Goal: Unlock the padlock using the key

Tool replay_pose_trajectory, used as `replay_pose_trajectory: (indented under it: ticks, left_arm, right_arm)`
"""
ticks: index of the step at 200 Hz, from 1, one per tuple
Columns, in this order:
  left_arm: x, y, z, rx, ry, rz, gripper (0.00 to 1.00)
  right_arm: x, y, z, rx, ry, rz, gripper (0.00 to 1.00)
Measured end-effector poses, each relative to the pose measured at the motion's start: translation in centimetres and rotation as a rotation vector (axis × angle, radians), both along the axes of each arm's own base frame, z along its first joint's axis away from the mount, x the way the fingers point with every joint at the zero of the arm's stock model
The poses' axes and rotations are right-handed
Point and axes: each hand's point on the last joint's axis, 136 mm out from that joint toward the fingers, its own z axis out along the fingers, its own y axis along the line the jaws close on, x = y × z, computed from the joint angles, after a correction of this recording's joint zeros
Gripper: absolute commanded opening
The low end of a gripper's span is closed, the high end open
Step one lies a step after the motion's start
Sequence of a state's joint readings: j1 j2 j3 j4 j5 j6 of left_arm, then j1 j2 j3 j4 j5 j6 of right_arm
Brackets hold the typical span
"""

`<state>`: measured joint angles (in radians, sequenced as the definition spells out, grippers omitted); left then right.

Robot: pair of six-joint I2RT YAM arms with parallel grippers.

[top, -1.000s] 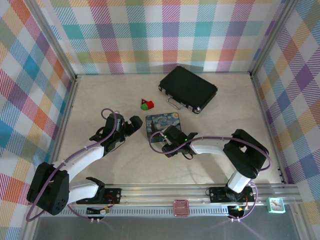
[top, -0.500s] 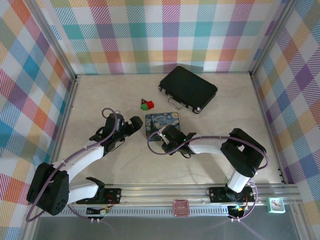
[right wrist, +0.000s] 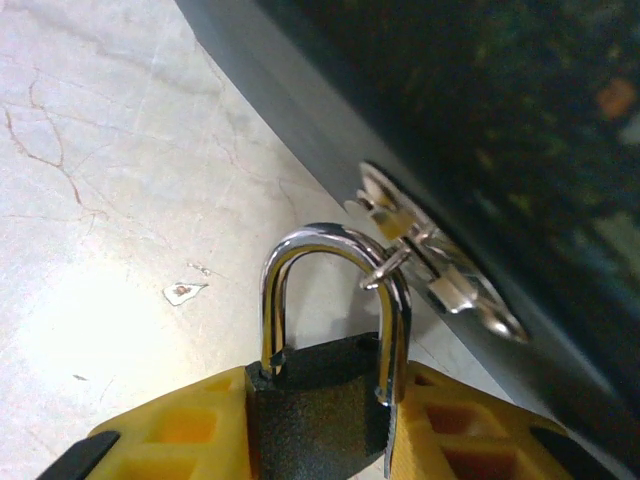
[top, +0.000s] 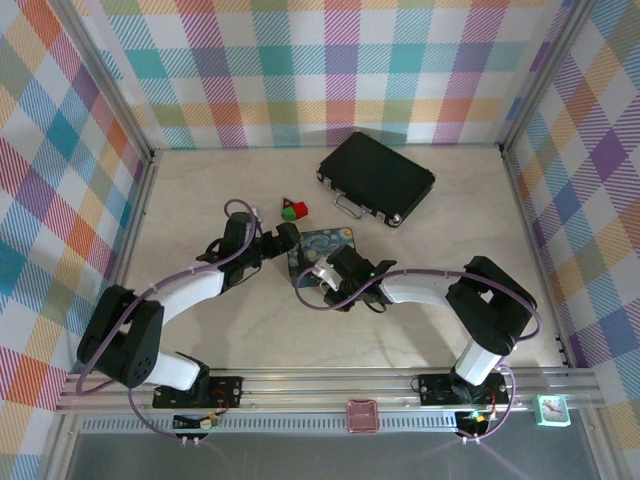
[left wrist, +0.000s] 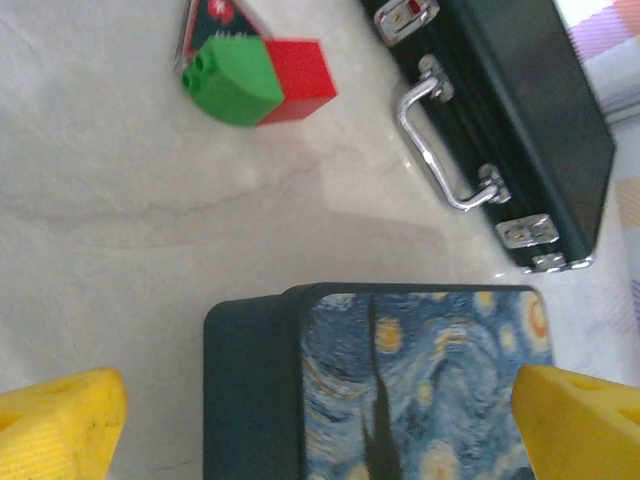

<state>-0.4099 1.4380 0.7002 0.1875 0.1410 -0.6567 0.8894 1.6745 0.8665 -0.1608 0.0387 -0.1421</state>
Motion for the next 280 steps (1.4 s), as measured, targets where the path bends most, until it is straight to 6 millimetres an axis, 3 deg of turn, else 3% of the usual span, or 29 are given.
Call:
replay_pose_trajectory:
  ticks: [31, 72, 113, 151, 176, 193, 242, 280]
  left_arm:
    - [-0.2, -0.9, -1.4, -0.009, 0.03, -0.04, 0.94]
    - [0.1, -2.1, -2.0, -0.019, 0.022, -0.089, 0.79]
    - [0.9, -2.6, -2.2, -0.023, 0.009, -0.095, 0.82]
    - [3.5, -4.2, -1.9, -0.028, -0.008, -0.119, 0.82]
    - [4.9, -6.6, -1.8, -0.074, -0.015, -0.186, 0.81]
    - [4.9, -7.2, -1.7, -0.084, -0.014, -0.214, 0.83]
    - [5.2, -5.2, -1.6, -0.084, 0.03, -0.202, 0.86]
    - [4.4, -1.7, 0.7, -0.086, 0.018, -0.141, 0.88]
  right_arm:
    - [0.6, 0.6, 1.1, -0.032, -0.005, 0.064, 0.0]
    - [0.9, 1.0, 1.3, -0.037, -0.029, 0.146, 0.0]
    - [1.8, 1.0, 0.6, -0.07, -0.036, 0.165, 0.0]
    - [2.9, 0.8, 1.0, -0.085, -0.06, 0.171, 0.0]
    - [2.8, 2.4, 1.7, -0.045, -0.098, 0.241, 0.0]
    - [2.9, 3.3, 2.2, -0.015, -0.121, 0.256, 0.0]
    - [3.9, 3.4, 2.2, 0.011, -0.156, 0.2, 0.0]
    - [4.5, 3.5, 2.1, 0.054, -0.168, 0.157, 0.0]
